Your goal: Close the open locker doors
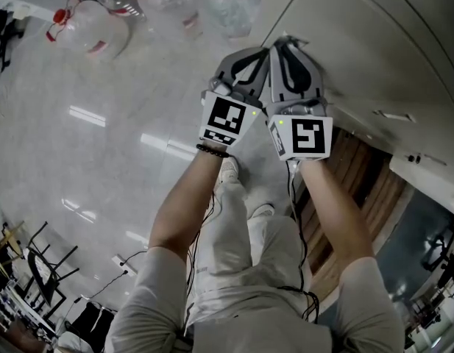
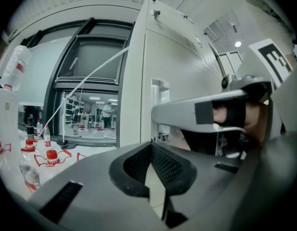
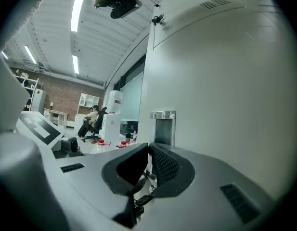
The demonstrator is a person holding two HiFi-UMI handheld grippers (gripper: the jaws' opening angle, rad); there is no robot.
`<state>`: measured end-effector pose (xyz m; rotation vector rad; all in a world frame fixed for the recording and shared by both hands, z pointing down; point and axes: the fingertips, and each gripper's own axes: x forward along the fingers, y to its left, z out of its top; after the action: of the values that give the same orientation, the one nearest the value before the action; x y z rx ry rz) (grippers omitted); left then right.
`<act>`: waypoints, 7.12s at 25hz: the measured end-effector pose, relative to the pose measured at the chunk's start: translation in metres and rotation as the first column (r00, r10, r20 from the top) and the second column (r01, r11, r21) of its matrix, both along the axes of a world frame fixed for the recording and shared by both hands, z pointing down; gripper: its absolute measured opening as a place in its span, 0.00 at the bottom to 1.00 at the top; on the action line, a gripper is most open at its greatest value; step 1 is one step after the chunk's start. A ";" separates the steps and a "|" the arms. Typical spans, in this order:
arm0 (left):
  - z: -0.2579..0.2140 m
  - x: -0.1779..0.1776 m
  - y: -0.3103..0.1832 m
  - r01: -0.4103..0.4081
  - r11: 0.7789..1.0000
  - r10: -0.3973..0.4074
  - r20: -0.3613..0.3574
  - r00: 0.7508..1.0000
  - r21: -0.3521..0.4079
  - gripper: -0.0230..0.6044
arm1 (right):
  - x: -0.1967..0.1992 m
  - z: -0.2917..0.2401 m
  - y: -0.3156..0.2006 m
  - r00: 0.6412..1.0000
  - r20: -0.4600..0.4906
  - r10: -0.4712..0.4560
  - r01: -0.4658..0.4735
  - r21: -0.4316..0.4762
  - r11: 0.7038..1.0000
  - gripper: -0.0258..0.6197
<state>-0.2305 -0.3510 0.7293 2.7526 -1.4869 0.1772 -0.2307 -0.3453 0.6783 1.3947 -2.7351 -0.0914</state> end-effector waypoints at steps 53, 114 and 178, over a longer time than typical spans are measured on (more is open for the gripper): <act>-0.372 0.727 0.359 -0.778 0.619 0.785 -0.095 0.612 0.106 0.04 | 0.742 -0.335 0.403 0.569 0.188 0.800 -0.811 -0.031 0.584 0.06; -0.365 0.565 0.205 -0.647 0.759 0.643 0.068 0.763 0.078 0.04 | 0.596 -0.442 0.206 0.977 0.195 -0.089 0.071 0.100 0.992 0.13; -0.515 0.219 0.181 -0.096 0.974 0.121 -0.115 0.986 0.204 0.04 | 0.524 -0.482 0.268 0.867 0.293 0.403 -0.449 0.109 0.887 0.05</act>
<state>-0.0111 -0.1701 0.2148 2.9364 -1.3944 -0.1518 0.2929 -0.0771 0.1967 2.1770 -2.5770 -0.1296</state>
